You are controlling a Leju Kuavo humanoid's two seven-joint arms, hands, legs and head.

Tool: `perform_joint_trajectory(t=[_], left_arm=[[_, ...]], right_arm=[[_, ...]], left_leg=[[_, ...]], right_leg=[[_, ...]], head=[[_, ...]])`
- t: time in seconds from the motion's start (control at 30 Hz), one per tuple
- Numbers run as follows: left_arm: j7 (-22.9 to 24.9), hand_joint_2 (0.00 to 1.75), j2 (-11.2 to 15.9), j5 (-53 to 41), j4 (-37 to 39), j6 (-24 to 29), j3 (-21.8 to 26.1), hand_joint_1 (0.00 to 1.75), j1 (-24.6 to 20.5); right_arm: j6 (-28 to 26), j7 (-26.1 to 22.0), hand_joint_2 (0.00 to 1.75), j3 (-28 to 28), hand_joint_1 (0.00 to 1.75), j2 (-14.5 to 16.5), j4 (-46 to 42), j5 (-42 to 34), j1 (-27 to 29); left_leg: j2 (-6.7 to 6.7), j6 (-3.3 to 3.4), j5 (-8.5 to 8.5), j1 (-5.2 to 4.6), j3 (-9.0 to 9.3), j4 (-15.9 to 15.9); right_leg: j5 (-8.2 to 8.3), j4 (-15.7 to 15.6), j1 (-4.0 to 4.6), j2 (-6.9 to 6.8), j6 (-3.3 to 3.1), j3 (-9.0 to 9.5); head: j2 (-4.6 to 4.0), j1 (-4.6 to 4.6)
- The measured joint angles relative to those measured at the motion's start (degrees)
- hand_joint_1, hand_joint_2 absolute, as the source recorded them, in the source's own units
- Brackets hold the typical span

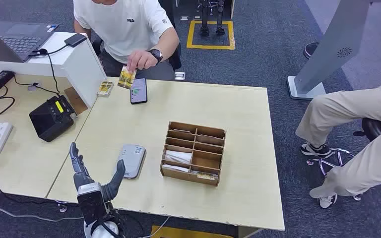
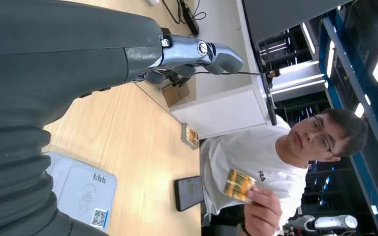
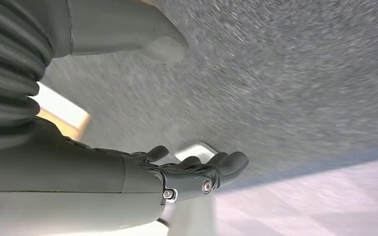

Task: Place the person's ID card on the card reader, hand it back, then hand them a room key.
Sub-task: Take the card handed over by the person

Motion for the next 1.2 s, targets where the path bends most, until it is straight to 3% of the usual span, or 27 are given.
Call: perform_joint_trajectory(t=[0.17,0.3,0.37,0.5,0.73,0.87,1.07,1.2], left_arm=[[1.67,1.75,0.31,-0.19,1.23,0.00,-0.98,0.00,-0.74],[3.69,0.00,0.61,-0.64,2.01,0.00,-2.07,0.00,-1.45],[4.15,0.00,0.64,-0.79,2.31,0.00,-2.30,0.00,-1.75],[4.23,1.75,0.64,-1.40,2.77,0.00,-2.32,0.00,-2.16],[1.04,1.75,0.56,-8.72,3.56,0.05,-1.22,0.00,-5.42],[-0.97,1.75,0.20,-13.01,5.34,0.10,2.44,0.00,-10.56],[-1.31,1.75,-0.38,-17.90,7.37,0.11,6.78,0.00,-15.53],[-1.65,1.75,-1.13,-26.20,9.00,0.11,10.34,0.00,-20.13]], right_arm=[[0.00,-0.02,1.75,-0.02,0.00,0.00,0.11,5.18,0.46],[-0.01,0.69,1.75,-0.02,0.00,0.00,0.25,8.63,0.58],[0.00,0.84,1.75,-0.02,0.00,0.00,0.27,9.04,0.60],[0.00,0.09,1.75,-0.02,0.00,0.00,0.34,8.84,0.63],[0.00,-4.02,1.75,-0.02,0.00,0.00,1.04,8.37,0.69],[0.00,-7.75,1.75,-0.02,0.00,-0.01,2.14,9.30,0.81],[0.00,-8.81,1.75,-0.02,0.00,-0.04,3.41,11.41,0.98],[0.00,-9.41,1.75,-0.01,0.00,-0.43,4.74,14.47,1.06]], left_leg=[[0.00,0.00,0.00,0.00,-0.01,0.00],[0.00,0.00,0.00,0.00,-0.02,0.00],[0.00,0.00,0.00,0.00,-0.03,0.00],[0.00,0.00,0.00,0.00,-0.02,0.00],[-0.02,0.00,0.01,0.01,-0.03,0.00],[-0.03,-0.01,0.04,0.01,-0.02,0.00],[-0.02,-0.01,0.04,0.01,-0.02,0.00],[-0.03,-0.01,0.04,0.01,-0.04,0.00]], right_leg=[[0.00,0.00,0.00,0.00,0.00,0.00],[0.00,0.00,0.00,0.00,0.00,0.01],[0.00,0.00,0.00,0.00,0.00,0.01],[0.00,0.00,0.00,0.01,0.00,0.01],[0.00,0.00,0.00,-0.02,0.00,0.02],[0.04,0.01,0.01,-0.02,-0.03,0.04],[0.06,0.02,0.01,0.00,-0.05,0.02],[0.06,0.02,0.01,-0.01,-0.05,0.02]], head=[[0.00,-0.01],[0.00,0.01],[0.00,0.00],[0.00,0.00],[0.00,0.00],[0.00,0.00],[0.00,-0.01],[0.00,-0.01]])
